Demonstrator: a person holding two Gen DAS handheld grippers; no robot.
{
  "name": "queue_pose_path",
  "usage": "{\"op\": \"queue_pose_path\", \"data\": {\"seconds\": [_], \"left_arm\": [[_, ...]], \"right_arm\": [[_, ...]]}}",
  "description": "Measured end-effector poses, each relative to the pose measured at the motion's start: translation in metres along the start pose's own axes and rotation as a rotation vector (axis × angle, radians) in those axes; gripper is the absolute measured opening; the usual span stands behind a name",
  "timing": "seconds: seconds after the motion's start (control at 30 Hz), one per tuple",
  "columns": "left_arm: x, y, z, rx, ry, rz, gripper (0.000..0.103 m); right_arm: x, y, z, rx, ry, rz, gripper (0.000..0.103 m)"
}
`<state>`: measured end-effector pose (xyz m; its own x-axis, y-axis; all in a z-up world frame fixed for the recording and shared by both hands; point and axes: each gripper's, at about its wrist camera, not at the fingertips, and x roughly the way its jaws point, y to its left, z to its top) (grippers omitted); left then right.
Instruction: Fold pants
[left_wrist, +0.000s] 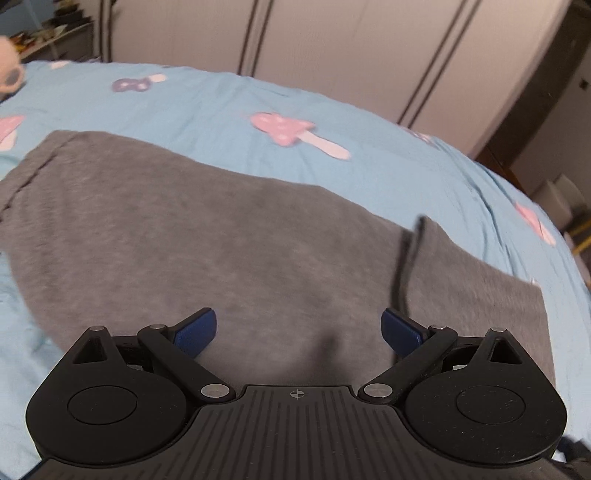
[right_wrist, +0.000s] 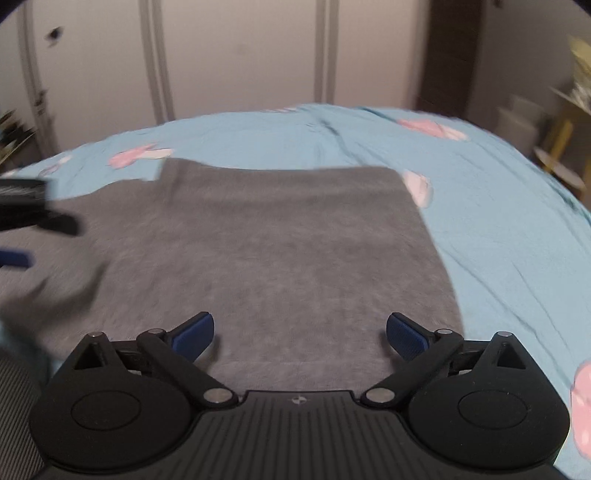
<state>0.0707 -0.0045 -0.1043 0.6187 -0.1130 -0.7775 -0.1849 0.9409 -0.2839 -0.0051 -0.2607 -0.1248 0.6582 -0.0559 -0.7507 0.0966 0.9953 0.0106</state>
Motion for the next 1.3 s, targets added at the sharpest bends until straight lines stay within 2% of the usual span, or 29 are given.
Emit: {"op": "queue_pose_path", "data": {"seconds": [0.07,0.17,0.27,0.37,0.43,0.5,0.57,0.63,0.77,1.0,1.13,1.23,1.3], "left_arm": [[-0.011,0.027,0.006,-0.056,-0.037,-0.028,0.1],[-0.025,0.087,0.011,-0.174,-0.093,-0.073,0.1],[-0.03,0.162,0.003,-0.36,-0.11,-0.164,0.1],[-0.027,0.224,-0.011,-0.533,-0.108,-0.149,0.099],[-0.027,0.249,-0.015,-0.58,-0.114,-0.103,0.099],[-0.026,0.266,-0.016,-0.612,-0.142,-0.111,0.099],[-0.02,0.28,-0.014,-0.655,-0.153,-0.144,0.099],[-0.009,0.291,-0.011,-0.709,-0.12,-0.153,0.098],[-0.002,0.306,-0.009,-0.765,-0.154,-0.241,0.098],[-0.006,0.312,-0.012,-0.776,-0.224,-0.378,0.098],[0.005,0.309,-0.014,-0.76,-0.186,-0.341,0.098],[0.001,0.305,-0.015,-0.744,-0.209,-0.376,0.098],[0.005,0.306,-0.013,-0.766,-0.204,-0.369,0.098]], "right_arm": [[0.018,0.002,0.001,-0.013,0.101,-0.024,0.1],[0.021,0.009,0.004,-0.039,0.089,-0.026,0.101],[0.022,0.006,0.004,-0.015,0.088,-0.013,0.101],[0.022,0.001,0.007,0.007,0.084,-0.009,0.101],[0.023,0.003,0.004,0.011,0.077,-0.013,0.101],[0.023,0.004,0.002,0.014,0.074,-0.016,0.101],[0.025,0.004,0.003,0.021,0.071,-0.016,0.101],[0.025,0.004,0.004,0.025,0.071,-0.017,0.101],[0.026,0.004,0.004,0.029,0.07,-0.02,0.101],[0.027,0.007,0.005,0.025,0.066,-0.032,0.101],[0.029,0.009,0.006,0.022,0.058,-0.04,0.101],[0.029,0.009,0.006,0.021,0.056,-0.041,0.101],[0.029,0.008,0.006,0.022,0.053,-0.04,0.101]]}}
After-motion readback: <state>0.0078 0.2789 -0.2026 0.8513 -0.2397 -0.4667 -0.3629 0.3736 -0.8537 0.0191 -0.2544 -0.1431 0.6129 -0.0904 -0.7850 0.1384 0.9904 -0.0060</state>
